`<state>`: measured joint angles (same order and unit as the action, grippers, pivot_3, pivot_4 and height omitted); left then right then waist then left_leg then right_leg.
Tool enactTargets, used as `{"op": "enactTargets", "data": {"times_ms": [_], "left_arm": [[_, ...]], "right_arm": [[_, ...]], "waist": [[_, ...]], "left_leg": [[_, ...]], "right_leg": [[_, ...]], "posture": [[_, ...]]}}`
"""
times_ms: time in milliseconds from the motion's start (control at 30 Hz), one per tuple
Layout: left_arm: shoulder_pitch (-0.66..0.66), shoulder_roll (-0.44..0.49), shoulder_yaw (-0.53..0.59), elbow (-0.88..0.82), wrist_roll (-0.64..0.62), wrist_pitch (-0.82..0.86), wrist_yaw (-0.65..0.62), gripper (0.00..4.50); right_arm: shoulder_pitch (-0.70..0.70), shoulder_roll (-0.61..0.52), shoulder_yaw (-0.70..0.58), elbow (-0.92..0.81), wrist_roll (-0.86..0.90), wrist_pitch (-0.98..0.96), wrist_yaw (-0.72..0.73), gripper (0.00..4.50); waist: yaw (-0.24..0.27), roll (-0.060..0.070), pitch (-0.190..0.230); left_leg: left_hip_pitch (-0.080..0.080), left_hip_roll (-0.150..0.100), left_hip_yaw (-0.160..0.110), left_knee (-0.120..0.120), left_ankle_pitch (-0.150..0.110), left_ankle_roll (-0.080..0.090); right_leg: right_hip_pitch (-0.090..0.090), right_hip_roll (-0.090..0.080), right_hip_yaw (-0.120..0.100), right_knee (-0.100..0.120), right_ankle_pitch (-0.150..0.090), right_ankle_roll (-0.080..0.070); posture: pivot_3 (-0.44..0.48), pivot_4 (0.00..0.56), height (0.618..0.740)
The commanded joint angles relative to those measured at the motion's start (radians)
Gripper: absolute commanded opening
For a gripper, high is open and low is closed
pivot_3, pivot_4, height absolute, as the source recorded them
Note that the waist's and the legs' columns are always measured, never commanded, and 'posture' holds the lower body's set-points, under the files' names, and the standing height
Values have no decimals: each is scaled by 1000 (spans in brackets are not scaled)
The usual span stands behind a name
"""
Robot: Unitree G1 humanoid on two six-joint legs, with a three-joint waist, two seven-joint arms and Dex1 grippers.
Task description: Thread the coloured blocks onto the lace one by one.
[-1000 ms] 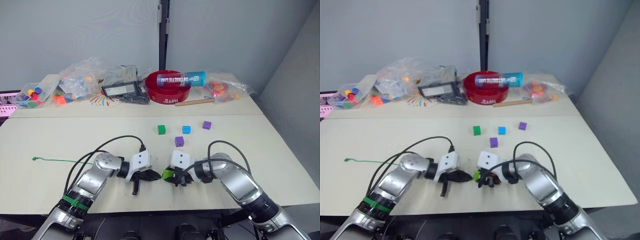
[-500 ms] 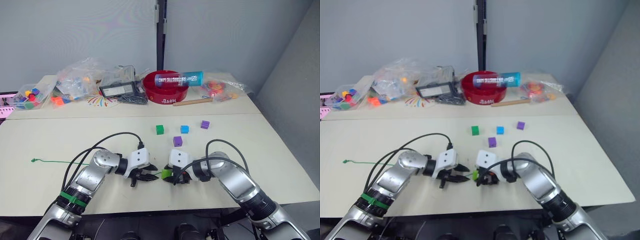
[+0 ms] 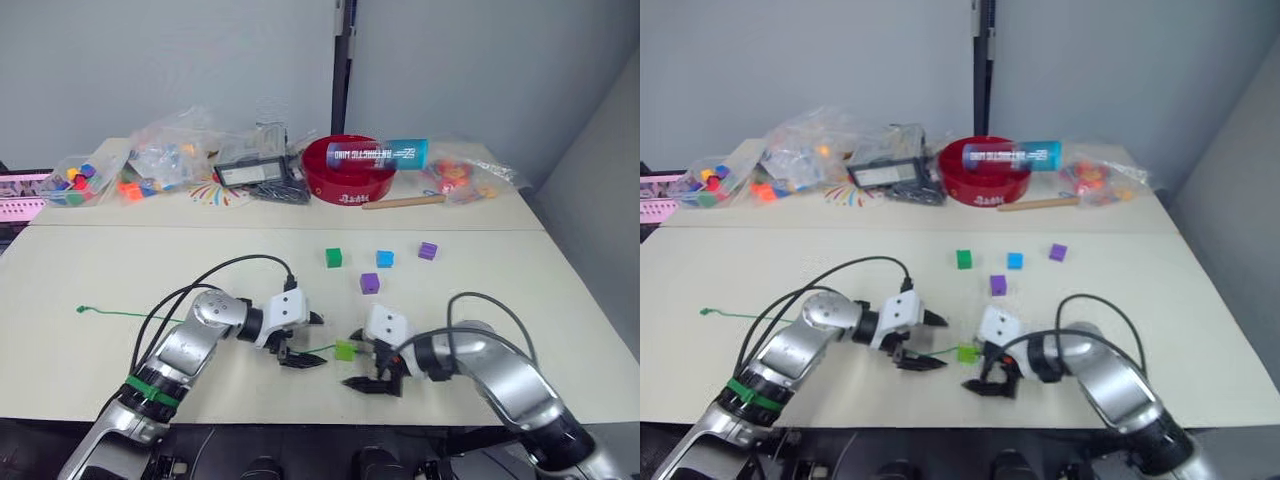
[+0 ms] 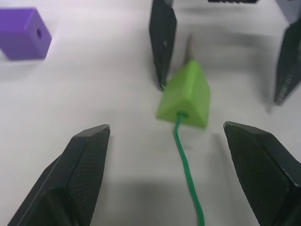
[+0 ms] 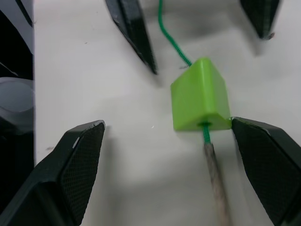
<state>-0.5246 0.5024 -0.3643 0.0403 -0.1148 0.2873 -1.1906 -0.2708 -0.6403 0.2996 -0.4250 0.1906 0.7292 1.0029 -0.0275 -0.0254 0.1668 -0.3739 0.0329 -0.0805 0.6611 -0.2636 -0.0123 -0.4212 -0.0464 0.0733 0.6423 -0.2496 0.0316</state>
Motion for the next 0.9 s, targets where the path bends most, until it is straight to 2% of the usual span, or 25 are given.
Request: {"op": "enactTargets", "data": {"times_ms": [33,267,400,433,500,567,800,833,900], "left_arm": [[-25,-35,-34,24,17,-22,4,4059],[-37,-68,-103,124,78,-77,-9,4059],[-34,-72,-106,136,75,-85,-20,2843],[-33,-71,-108,134,73,-86,-27,2695],[-27,-63,-113,124,72,-87,-40,1877],[-22,-57,-114,115,69,-85,-50,1343],[-17,-52,-108,105,65,-79,-65,1340],[-17,-52,-107,107,66,-80,-65,1340],[-19,-52,-106,109,67,-80,-65,1340]], "right_arm": [[27,-26,-50,-22,8,-30,-31,4500],[44,-34,-53,-12,13,-40,-80,4500],[46,-36,-46,-19,17,-39,-92,4500],[47,-37,-45,-19,17,-38,-94,4500],[46,-41,-43,-15,15,-40,-98,4500],[45,-44,-42,-12,12,-42,-101,4500],[17,-34,-17,8,-2,-46,-113,4500],[15,-34,-14,13,-5,-48,-115,4109],[13,-36,-8,19,-7,-54,-117,3700]], "waist": [[0,0,0],[-3,0,0],[0,0,0],[1,0,0],[2,0,0],[2,0,0],[0,0,0],[0,0,0],[1,0,0]], "left_leg": [[0,0,0,0,0,0],[2,0,0,0,0,0],[2,0,0,0,0,0],[2,0,0,0,0,0],[2,0,0,0,0,0],[2,0,0,0,0,0],[2,0,0,0,0,0],[2,0,0,0,0,0],[3,0,0,0,0,0]], "right_leg": [[0,0,0,0,0,0],[1,1,0,1,0,0],[2,1,0,1,0,0],[2,1,0,1,0,0],[1,1,0,1,0,0],[1,1,0,1,0,0],[1,1,0,1,0,0],[2,1,0,2,0,-1],[2,1,0,2,0,-1]], "posture": [[0,150,740],[0,150,740],[0,150,740],[0,150,740],[0,150,740],[0,150,740],[0,150,740],[0,150,740],[0,150,740]]}}
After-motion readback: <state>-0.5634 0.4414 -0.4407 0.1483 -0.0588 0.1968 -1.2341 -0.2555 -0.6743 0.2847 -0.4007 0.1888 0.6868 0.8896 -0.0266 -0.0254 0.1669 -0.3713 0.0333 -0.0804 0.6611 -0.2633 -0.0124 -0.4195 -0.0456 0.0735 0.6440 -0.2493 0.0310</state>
